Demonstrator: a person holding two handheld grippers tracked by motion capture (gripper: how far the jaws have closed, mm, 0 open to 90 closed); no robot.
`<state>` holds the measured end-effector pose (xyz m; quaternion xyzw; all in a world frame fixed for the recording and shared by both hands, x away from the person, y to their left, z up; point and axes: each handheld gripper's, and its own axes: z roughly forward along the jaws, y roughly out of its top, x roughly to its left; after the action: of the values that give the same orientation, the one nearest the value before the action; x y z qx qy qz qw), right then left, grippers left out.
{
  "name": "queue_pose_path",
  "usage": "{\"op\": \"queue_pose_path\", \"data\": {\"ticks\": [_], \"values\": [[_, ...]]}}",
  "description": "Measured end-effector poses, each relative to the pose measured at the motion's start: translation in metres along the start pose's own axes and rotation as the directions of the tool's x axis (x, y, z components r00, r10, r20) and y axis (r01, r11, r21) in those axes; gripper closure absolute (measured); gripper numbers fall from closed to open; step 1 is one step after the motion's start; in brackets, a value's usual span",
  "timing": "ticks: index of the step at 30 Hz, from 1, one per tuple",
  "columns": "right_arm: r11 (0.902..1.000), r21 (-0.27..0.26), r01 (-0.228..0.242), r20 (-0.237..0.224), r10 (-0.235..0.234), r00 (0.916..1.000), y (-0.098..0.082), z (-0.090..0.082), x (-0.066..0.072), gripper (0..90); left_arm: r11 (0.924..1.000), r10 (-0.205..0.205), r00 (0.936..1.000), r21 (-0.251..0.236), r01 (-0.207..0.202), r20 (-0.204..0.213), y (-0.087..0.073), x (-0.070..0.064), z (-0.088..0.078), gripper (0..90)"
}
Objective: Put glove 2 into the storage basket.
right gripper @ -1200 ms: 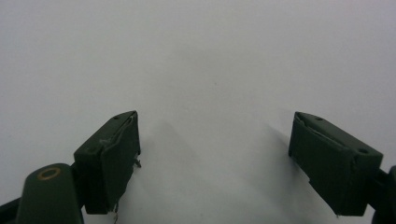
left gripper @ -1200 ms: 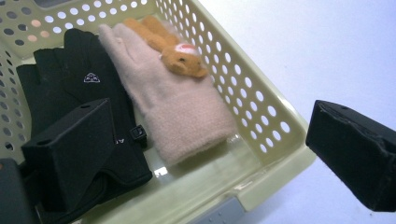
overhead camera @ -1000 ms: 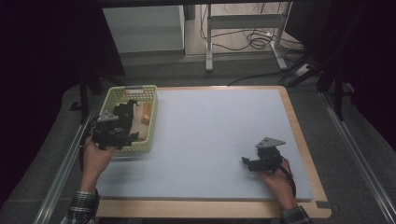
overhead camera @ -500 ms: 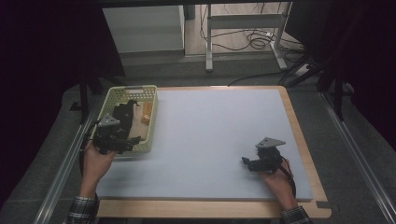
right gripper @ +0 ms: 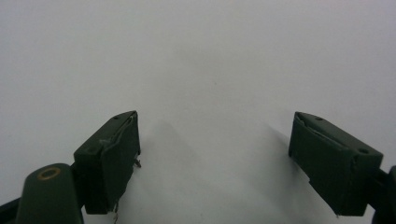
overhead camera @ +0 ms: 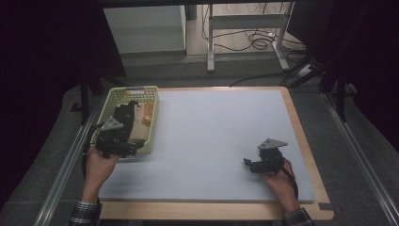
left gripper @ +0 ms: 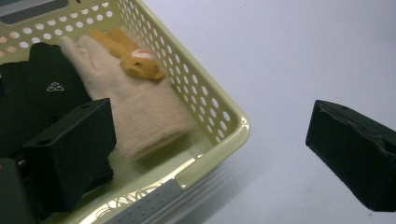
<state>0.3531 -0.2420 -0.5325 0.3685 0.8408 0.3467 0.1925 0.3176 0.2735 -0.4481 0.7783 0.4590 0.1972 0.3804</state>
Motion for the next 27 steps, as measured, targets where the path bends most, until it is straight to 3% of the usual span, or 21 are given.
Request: {"op": "queue_pose_path", "data": {"ticks": [14, 27], "values": [[1.0, 0.0, 0.0, 0.0, 0.0, 1.0, 0.0, 0.0, 0.0, 16.2, 0.9996, 0.03, 0.9986, -0.003, -0.029, 0.044, 0.001, -0.017, 0.01, 1.9], [1.0, 0.0, 0.0, 0.0, 0.0, 1.0, 0.0, 0.0, 0.0, 16.2, 0.9976, 0.069, 0.993, -0.015, -0.068, 0.096, 0.005, -0.039, 0.021, 1.9]]}}
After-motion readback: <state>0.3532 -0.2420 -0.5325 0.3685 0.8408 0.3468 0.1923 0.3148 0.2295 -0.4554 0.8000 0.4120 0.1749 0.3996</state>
